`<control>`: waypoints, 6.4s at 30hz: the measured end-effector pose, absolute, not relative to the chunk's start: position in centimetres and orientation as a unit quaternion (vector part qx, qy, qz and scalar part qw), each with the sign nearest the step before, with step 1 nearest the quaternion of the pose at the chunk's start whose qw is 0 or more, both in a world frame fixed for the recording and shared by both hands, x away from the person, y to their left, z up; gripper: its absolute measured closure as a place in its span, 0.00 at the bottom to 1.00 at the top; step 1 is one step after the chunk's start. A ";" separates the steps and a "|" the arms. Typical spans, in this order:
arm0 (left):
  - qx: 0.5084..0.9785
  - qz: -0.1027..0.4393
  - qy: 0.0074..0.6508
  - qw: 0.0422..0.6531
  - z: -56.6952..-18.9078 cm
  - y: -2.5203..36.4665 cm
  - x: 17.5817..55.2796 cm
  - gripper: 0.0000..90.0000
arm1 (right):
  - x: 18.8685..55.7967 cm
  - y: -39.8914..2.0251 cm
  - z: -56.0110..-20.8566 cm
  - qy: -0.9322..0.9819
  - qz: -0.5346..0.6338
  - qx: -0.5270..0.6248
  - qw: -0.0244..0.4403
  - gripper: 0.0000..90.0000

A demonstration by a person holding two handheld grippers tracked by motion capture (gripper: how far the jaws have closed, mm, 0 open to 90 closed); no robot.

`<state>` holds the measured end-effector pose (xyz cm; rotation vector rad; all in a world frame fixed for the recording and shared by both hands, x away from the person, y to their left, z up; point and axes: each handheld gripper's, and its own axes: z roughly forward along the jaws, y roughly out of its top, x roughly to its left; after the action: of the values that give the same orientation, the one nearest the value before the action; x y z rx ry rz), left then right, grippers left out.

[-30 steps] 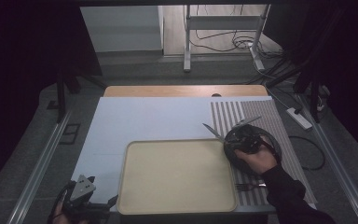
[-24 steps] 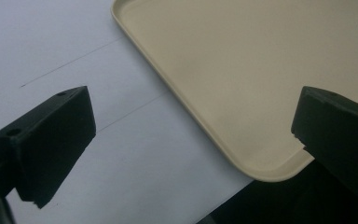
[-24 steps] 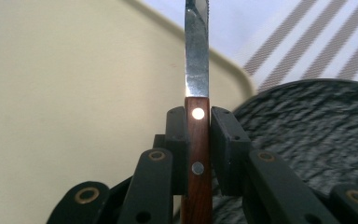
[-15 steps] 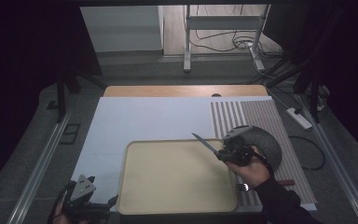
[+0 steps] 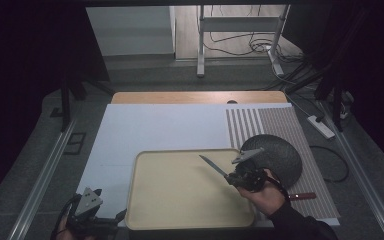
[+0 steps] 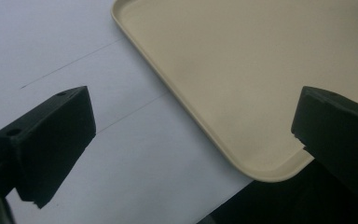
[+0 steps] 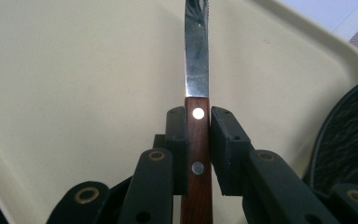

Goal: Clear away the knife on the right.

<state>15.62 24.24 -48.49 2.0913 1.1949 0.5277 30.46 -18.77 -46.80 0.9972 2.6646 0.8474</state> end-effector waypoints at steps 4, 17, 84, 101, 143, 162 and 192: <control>0.800 0.202 0.457 0.332 -48.5 24.2 15.6 0.00 | 29.9 -18.5 -47.2 0.896 0.279 0.334 0.083 0.87; 0.801 0.203 0.456 0.331 -48.5 24.2 15.6 0.00 | 29.9 -18.0 -49.1 0.908 0.245 0.330 0.082 0.87; 0.808 0.206 0.448 0.322 -48.5 23.9 15.6 0.00 | 33.9 -19.8 -50.0 0.908 0.212 0.352 0.079 1.00; 0.806 0.203 0.451 0.326 -48.5 24.1 15.6 0.00 | 33.7 -20.2 -49.3 0.901 0.244 0.351 0.080 0.82; 0.797 0.196 0.456 0.343 -48.5 24.5 15.6 0.00 | 30.5 -24.8 -45.8 0.870 0.303 0.371 0.115 0.18; 0.795 0.195 0.458 0.346 -48.5 24.6 15.6 0.00 | 27.7 -29.6 -45.5 0.839 0.331 0.407 0.142 0.10; 0.786 0.192 0.466 0.357 -48.5 25.0 15.4 0.00 | 25.2 -34.3 -46.6 0.800 0.357 0.459 0.149 0.08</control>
<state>15.44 24.98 -48.45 2.0306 1.2043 0.4957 25.18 -34.26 -46.64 1.3180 2.2992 1.0255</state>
